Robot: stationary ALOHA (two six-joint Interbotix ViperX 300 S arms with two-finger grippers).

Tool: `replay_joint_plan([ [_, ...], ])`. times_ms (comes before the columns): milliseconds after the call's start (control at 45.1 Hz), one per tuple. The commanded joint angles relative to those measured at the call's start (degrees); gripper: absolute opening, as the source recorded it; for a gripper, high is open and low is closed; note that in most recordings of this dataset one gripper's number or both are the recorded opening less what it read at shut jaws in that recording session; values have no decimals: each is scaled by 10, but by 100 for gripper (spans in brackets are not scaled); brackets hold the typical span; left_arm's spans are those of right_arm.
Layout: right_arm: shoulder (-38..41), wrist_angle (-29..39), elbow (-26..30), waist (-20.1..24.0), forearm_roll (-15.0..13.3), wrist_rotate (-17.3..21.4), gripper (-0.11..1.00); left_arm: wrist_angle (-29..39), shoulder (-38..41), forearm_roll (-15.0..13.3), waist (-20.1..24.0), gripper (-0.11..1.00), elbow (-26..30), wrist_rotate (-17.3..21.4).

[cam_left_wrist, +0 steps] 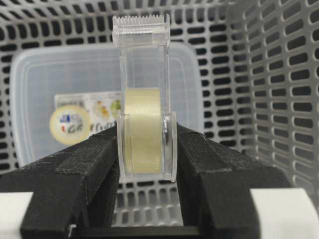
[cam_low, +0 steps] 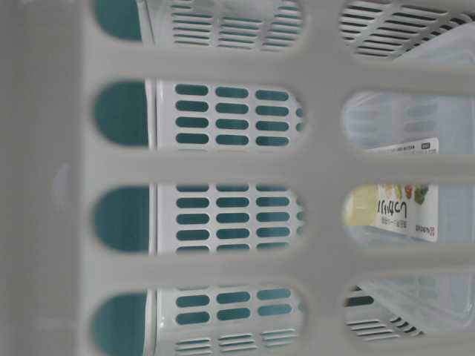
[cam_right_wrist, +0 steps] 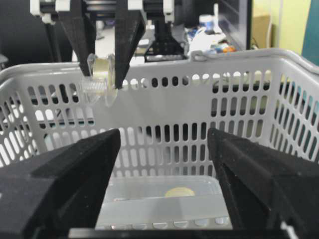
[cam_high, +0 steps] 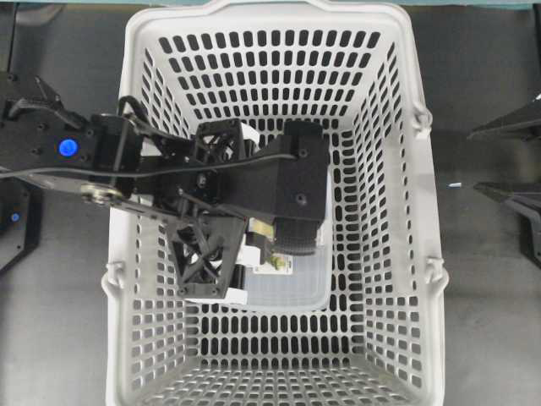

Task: Pick up the tape dispenser from the shopping basket with the left arm.
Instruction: 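Lift the held tape dispenser upward out of the container with the left gripper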

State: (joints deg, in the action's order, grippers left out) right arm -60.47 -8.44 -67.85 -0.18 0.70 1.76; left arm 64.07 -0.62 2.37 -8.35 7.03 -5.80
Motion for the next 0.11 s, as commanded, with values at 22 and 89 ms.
replay_joint_plan([
  [22,4,-6,4,3,0,1,68,-4,-8,2,-2,30,5,0],
  [89,4,-5,4,4,0,1,68,-4,-8,2,-2,30,4,-1],
])
